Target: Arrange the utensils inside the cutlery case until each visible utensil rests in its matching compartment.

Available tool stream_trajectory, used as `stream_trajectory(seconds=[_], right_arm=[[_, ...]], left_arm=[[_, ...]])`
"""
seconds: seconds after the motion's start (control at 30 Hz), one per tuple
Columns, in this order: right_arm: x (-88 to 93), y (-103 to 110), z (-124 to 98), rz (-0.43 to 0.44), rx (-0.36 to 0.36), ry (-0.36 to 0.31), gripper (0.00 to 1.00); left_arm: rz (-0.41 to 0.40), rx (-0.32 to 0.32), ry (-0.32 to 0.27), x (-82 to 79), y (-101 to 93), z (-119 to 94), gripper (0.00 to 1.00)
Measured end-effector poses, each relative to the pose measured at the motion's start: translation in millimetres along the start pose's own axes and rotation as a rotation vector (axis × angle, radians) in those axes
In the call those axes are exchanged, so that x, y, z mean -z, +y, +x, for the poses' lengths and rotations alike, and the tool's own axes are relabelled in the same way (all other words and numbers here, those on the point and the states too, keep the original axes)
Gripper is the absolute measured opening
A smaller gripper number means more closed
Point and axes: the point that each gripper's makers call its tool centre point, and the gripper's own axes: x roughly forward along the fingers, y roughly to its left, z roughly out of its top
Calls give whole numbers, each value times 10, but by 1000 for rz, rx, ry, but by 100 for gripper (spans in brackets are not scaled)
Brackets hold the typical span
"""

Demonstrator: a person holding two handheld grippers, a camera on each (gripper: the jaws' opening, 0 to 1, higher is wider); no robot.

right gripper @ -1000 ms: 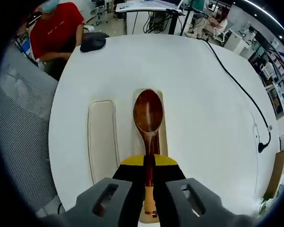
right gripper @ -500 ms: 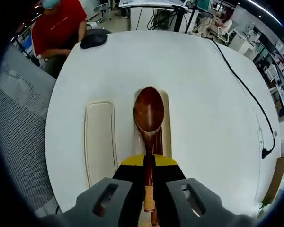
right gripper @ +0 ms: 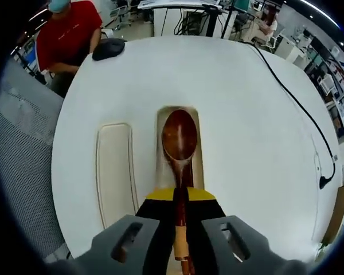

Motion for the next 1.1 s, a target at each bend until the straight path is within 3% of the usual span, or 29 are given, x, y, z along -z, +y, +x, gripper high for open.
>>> stream_trajectory(seconds=[0.5, 0.83, 1.1], right_arm=[[-65, -14, -56, -27, 15, -45, 2], [-250, -53, -364, -18, 70, -134, 6], [-51, -91, -581, -2, 117, -133, 7]], left_arm=[[-5, -22, 2, 8, 33, -25, 71], [0, -16, -2, -12, 10, -21, 71], [9, -8, -6, -24, -6, -12, 71]])
